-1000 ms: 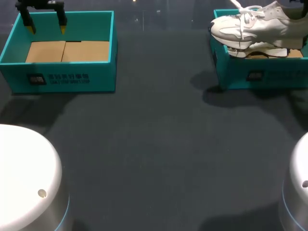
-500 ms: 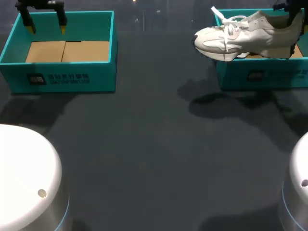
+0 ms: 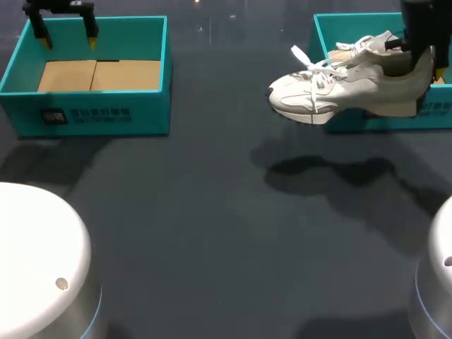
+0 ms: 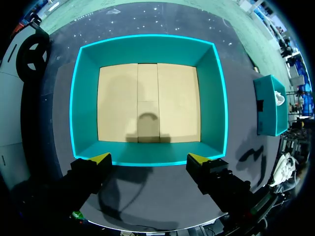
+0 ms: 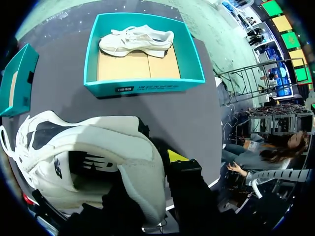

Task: Take the shoe out of the shoebox, open the shoe tongue, remove and reinsert the insole, then place the shoe into the shoebox

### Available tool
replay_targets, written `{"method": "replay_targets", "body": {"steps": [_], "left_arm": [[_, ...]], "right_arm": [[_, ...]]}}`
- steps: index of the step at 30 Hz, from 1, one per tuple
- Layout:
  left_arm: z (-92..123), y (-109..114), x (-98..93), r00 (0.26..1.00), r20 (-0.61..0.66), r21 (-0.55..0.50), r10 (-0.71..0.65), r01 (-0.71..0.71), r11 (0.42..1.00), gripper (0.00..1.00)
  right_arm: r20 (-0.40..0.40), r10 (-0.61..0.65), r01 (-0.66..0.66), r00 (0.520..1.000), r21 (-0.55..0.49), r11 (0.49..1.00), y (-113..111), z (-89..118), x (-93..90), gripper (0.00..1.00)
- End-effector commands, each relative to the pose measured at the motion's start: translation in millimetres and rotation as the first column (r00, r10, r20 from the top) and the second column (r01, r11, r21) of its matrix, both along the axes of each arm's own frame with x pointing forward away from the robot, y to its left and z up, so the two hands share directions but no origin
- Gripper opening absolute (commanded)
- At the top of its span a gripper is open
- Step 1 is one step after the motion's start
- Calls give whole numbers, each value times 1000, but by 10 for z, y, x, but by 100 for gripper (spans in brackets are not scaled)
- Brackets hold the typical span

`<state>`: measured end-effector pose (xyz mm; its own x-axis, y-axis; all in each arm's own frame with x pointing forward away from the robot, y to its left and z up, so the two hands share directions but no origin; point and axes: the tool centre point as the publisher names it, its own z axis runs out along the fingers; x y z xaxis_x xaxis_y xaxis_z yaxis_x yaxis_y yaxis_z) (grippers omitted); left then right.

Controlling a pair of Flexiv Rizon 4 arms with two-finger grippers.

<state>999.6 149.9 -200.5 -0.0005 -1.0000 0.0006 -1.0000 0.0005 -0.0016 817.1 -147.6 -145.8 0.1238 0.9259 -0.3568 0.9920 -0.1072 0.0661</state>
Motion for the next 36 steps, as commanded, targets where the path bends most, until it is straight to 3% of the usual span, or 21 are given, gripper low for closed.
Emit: {"method": "replay_targets", "body": {"steps": [1,4,17,24,36], "left_arm": [[4,0,0,1000,-1,1,0,0,1000,100],[4,0,0,1000,-1,1,0,0,1000,100],[4,0,0,1000,-1,1,0,0,1000,100],[4,0,0,1000,-1,1,0,0,1000,100],[4,0,0,1000,-1,1,0,0,1000,100]], "right_arm": [[15,5,-5,1000,6,1000,-24,10,-35,0],[15,5,-5,1000,6,1000,-24,10,-35,0],[9,-3,3,1000,-5,1000,1042,-455,-707,0],[5,-3,3,1000,3,1000,1525,-744,-973,0],[5,-3,3,1000,3,1000,1525,-744,-973,0]]}}
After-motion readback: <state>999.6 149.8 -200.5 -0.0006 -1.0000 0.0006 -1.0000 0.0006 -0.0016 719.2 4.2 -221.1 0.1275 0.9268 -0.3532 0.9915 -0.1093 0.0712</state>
